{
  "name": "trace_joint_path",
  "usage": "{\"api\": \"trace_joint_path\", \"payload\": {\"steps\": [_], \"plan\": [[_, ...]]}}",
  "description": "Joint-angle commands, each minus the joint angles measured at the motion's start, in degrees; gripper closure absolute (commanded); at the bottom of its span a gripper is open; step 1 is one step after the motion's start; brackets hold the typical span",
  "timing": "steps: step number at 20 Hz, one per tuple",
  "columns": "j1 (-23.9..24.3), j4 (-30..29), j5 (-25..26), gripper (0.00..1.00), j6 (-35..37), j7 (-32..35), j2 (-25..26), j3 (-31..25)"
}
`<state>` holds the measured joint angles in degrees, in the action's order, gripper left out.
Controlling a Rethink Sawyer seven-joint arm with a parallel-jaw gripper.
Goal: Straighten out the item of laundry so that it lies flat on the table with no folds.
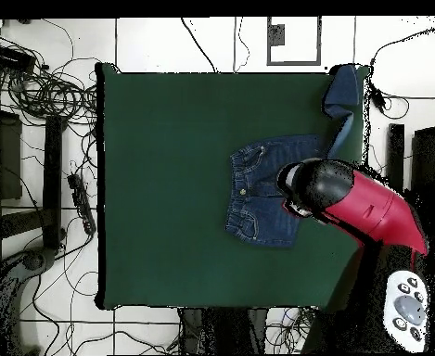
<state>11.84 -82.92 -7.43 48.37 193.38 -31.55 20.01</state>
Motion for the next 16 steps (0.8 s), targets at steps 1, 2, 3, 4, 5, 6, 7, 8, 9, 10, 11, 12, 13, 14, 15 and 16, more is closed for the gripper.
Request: {"api": "trace_joint_path", "payload": {"steps": [1,2,3,4,5,6,7,8,9,10,11,12,13,14,15,16], "plan": [[-0.25,1.86,5.46,0.0,1.2,-5.17,-0.29,-0.61],[0.01,1.69,5.38,0.0,0.97,-5.36,-0.32,-0.82],[0.08,1.6,5.48,0.0,0.87,-5.19,-0.32,-0.81],[0.16,1.38,5.48,0.0,1.01,-4.95,-0.51,-0.95],[0.21,1.35,5.67,0.0,1.36,-4.61,-0.72,-0.91],[0.32,1.23,5.73,0.0,1.64,-4.38,-0.91,-1.13],[0.51,1.1,5.84,0.0,1.78,-4.26,-1.1,-1.3],[0.48,1.16,5.97,0.0,1.82,-3.94,-1.03,-1.5],[0.71,1.05,6.22,0.0,1.67,-3.98,-1.06,-1.75],[0.85,0.97,6.67,0.0,1.43,-4.25,-1.11,-2.0],[1.26,0.54,7.24,0.0,0.97,-5.3,-1.36,-2.54],[2.07,-0.47,7.64,0.0,-0.16,-7.52,-2.05,-3.9],[3.06,-1.39,8.63,0.0,-1.55,-11.11,-2.81,-5.41],[4.03,-2.18,10.14,0.0,-3.57,-14.98,-3.42,-6.86],[6.22,-3.78,11.78,0.0,-4.94,-22.08,-4.64,-9.98],[7.74,-4.59,14.33,0.0,-6.95,-28.01,-5.35,-12.29]]}}
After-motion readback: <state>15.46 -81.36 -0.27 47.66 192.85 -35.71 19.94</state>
